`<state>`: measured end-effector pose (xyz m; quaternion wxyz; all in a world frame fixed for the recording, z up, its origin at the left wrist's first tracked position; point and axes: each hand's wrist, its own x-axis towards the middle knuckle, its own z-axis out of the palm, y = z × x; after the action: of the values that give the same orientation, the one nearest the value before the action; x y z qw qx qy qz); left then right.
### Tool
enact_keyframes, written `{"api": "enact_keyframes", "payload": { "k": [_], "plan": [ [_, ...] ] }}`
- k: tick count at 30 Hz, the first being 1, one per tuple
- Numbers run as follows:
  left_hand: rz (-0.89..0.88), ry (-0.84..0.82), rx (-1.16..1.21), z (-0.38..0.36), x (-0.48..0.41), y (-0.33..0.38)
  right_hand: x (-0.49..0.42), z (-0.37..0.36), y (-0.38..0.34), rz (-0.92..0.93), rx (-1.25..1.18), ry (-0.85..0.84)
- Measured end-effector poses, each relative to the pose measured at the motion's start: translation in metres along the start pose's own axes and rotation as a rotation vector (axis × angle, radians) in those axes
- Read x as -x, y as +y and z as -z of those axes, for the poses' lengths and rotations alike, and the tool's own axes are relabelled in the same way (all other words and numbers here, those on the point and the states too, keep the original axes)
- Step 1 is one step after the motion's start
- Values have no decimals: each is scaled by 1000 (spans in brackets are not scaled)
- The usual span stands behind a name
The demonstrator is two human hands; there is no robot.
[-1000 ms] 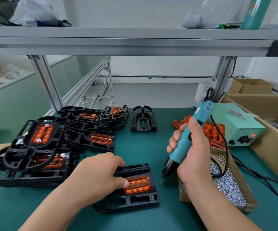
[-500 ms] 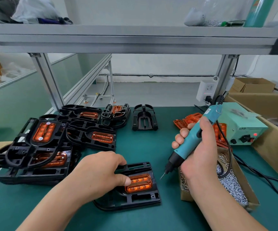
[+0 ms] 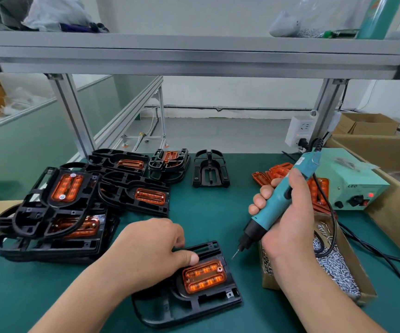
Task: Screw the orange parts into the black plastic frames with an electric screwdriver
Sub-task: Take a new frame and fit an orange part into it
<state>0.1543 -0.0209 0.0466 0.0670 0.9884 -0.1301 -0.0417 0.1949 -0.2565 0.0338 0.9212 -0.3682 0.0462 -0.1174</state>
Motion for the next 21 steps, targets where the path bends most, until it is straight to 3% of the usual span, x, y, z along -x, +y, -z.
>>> {"api": "enact_keyframes", "payload": {
  "k": [3,9,21],
  "plan": [
    [-48,59,21,-2,1,7,0,0,0,6,-3,-1],
    [-61,-17,-24,-11,-1,18,1,0,0,-5,-3,-10],
    [-76,-21,13,-18,-10,18,2,-2,1,-20,-1,-8]
  ]
}}
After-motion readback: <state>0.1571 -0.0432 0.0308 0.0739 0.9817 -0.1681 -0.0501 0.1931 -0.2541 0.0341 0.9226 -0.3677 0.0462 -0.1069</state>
